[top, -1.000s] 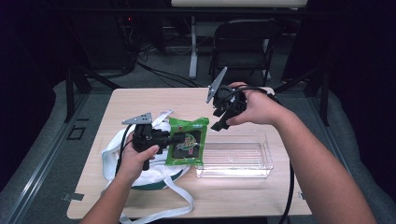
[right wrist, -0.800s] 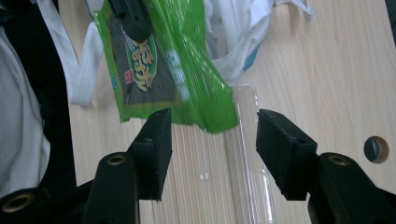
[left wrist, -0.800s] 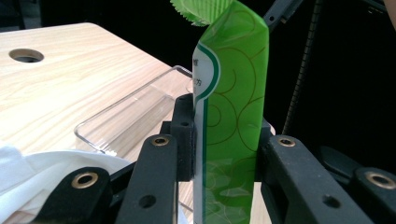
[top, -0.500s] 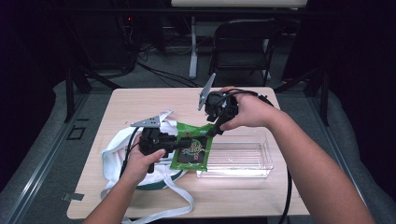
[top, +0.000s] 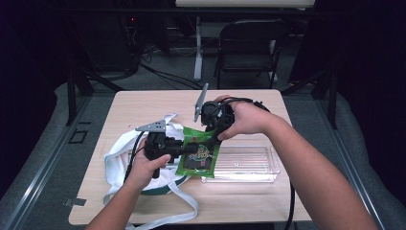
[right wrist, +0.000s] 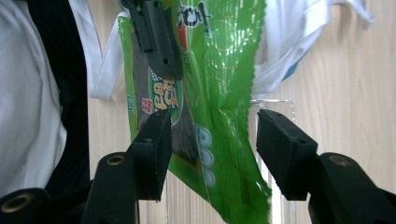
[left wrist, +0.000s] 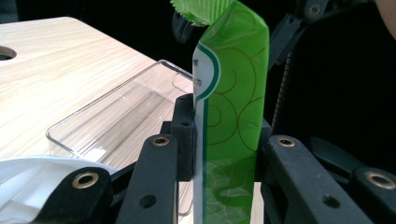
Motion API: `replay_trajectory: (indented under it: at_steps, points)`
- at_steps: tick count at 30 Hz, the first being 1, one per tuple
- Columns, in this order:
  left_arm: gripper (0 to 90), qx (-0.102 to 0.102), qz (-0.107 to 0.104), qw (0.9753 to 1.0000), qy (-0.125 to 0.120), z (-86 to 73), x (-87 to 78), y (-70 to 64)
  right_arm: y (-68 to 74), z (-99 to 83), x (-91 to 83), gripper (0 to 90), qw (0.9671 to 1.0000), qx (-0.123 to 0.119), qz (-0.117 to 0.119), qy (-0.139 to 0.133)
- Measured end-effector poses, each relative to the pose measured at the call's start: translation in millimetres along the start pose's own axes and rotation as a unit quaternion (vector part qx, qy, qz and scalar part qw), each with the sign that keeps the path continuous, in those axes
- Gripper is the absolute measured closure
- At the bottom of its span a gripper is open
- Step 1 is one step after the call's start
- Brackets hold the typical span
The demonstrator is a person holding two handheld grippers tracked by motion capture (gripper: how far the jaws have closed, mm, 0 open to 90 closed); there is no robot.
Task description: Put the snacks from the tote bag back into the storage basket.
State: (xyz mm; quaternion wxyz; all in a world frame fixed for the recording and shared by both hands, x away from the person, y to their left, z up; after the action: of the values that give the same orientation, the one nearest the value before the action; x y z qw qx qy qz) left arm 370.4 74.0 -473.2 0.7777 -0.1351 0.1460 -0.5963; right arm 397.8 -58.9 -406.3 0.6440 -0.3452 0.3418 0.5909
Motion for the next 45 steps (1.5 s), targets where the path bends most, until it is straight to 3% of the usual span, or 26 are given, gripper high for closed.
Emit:
replay_trajectory:
  at_steps: [22,45]
  points:
    - [73.1,0.005,-0.019,0.9998,-0.006,1.7,0.1,-4.4,8.1,-2.5,20.3,53.6,0.9979,0.021,0.054,0.028]
    - [70.5,0.009,-0.036,0.9993,-0.004,0.0,3.1,-8.2,11.9,-1.6,15.6,72.7,0.9952,0.037,0.083,0.035]
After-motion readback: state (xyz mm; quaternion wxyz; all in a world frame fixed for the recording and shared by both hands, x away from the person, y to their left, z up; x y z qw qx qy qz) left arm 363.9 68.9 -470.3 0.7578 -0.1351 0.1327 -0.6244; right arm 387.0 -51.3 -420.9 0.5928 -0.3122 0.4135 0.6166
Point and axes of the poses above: each handheld gripper's, and its own axes: x roughly forward along the jaws, z roughly out of its top, y roughly to its left, the point moved 6 cm from there along x, roughly forward along the jaws, and after that the axes turned 14 degrees about -y, right-handed, at the moved point
